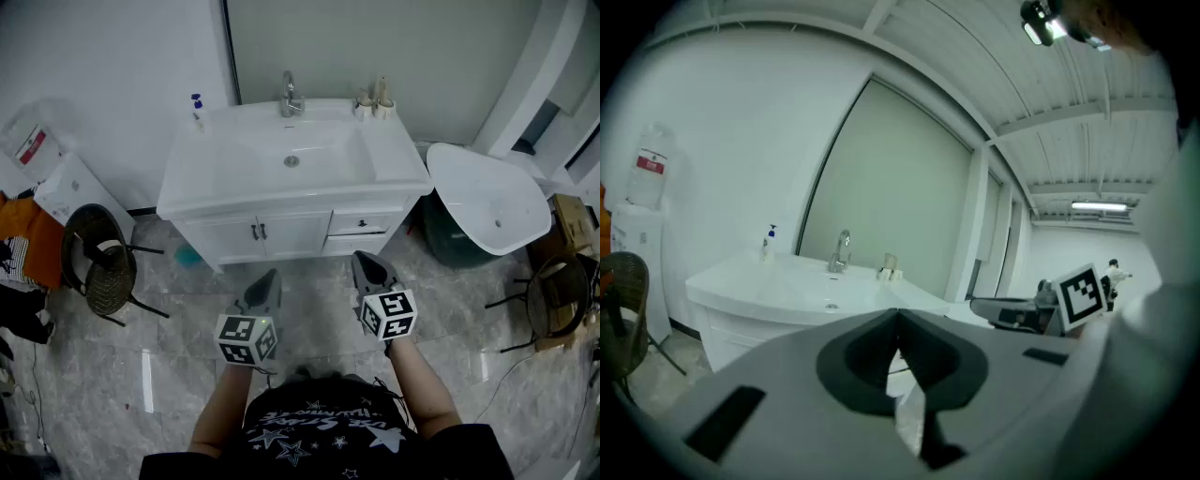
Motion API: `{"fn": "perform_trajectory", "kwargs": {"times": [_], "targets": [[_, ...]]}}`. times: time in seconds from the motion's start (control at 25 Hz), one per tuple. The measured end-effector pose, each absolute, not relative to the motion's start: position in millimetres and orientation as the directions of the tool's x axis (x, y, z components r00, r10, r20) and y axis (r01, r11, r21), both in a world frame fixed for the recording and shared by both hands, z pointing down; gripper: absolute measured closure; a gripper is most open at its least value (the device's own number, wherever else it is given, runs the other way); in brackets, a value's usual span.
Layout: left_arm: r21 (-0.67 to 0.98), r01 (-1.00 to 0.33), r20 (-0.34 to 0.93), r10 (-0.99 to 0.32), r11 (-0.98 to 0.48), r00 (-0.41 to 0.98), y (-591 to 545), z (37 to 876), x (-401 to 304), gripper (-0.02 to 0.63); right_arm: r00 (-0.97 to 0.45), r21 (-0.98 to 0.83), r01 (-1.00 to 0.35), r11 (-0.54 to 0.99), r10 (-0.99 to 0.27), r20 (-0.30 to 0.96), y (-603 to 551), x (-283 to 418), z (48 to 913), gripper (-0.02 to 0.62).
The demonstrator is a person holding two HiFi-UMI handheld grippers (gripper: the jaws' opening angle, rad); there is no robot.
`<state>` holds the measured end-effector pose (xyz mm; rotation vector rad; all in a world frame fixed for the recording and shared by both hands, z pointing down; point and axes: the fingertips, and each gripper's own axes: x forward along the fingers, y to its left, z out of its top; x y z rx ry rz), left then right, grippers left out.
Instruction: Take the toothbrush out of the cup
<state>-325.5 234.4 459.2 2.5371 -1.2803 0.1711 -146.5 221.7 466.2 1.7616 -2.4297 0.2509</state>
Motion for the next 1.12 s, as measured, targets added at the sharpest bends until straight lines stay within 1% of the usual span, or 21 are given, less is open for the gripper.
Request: {"fn": "perform_trajectory", "kwargs": {"times": [0.56, 0.88, 1.12], "targets": [[0.202, -0.787, 0.227, -0.754, -0.583, 0.617, 230.5, 458.8, -322.1, 0.588, -0.296, -0.054, -0.955, 0.292, -0.93, 0.218, 221.7, -147.6, 470.9, 0.581], [0.212, -0.784, 0.231, -0.749, -0.584, 0.621, 234.8, 466.9, -331.4, 0.588, -0.309, -0.083, -0.951, 0.299, -0.927, 0.21, 226.5, -156.5, 476.1, 0.581], [0.226, -0.775, 0.24, -0.738, -0.59, 0.631, 234.8, 472.6, -332.3, 0.588, -0.288, -0.071, -0.958, 0.279, -0.931, 0.224, 229.8, -152.6, 483.2, 0.581]]}}
